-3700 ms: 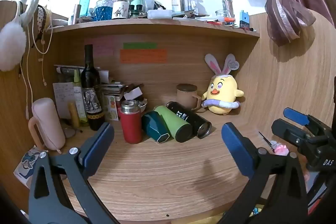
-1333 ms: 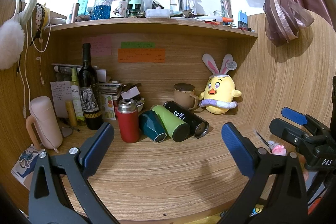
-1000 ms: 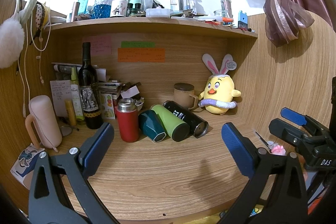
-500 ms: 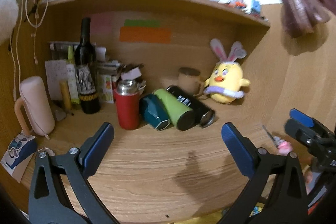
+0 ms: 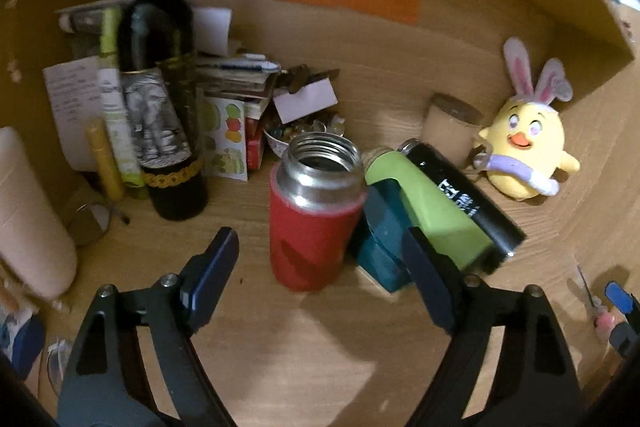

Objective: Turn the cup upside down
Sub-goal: 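Reach the left tool to the red thermos and close its fingers around it, then lift the red thermos with the left tool while the right tool grasps its base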

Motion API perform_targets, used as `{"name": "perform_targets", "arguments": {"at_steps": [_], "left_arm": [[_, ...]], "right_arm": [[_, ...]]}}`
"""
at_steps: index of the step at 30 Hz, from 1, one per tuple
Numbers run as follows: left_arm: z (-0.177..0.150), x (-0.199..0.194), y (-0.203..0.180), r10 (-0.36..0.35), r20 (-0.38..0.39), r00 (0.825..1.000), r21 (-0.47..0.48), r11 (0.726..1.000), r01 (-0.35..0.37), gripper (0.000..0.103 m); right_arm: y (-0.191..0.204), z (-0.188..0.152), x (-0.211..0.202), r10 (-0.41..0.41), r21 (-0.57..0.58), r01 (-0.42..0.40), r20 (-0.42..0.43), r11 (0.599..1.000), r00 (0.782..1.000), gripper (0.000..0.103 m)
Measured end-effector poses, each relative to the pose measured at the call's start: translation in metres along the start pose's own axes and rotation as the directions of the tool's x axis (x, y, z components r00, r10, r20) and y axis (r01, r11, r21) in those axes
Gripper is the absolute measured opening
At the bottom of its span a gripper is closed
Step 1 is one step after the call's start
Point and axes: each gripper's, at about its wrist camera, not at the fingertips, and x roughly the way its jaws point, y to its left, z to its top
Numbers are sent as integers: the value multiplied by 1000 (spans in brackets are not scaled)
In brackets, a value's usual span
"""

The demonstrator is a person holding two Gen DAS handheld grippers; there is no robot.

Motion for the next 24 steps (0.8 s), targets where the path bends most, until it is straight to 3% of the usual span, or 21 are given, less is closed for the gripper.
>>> {"name": "perform_targets", "arguments": {"at_steps": [5,9,11,17,24], "left_arm": [[8,29,-4,34,-33,999,39,999,-33,81],[14,47,-1,22,-73,997,37,999,-19,63],[14,49,2,16,-70,997,30,999,-14,63],[8,38,-4,53,-46,998,74,996,-49,61],[-11,-1,-17,-23,-59,998,101,995,29,61]], "right_arm": [[-4,-1,16,4,8,-3,-39,1000,999,103],[-6,-3,22,7,10,-6,-54,1000,999,103],[-7,-3,23,10,14,-9,-61,1000,998,103],[-4,-6,22,20,10,-19,-70,1000,997,103],[11,-14,21,45,-27,-47,-85,998,995,103]]}}
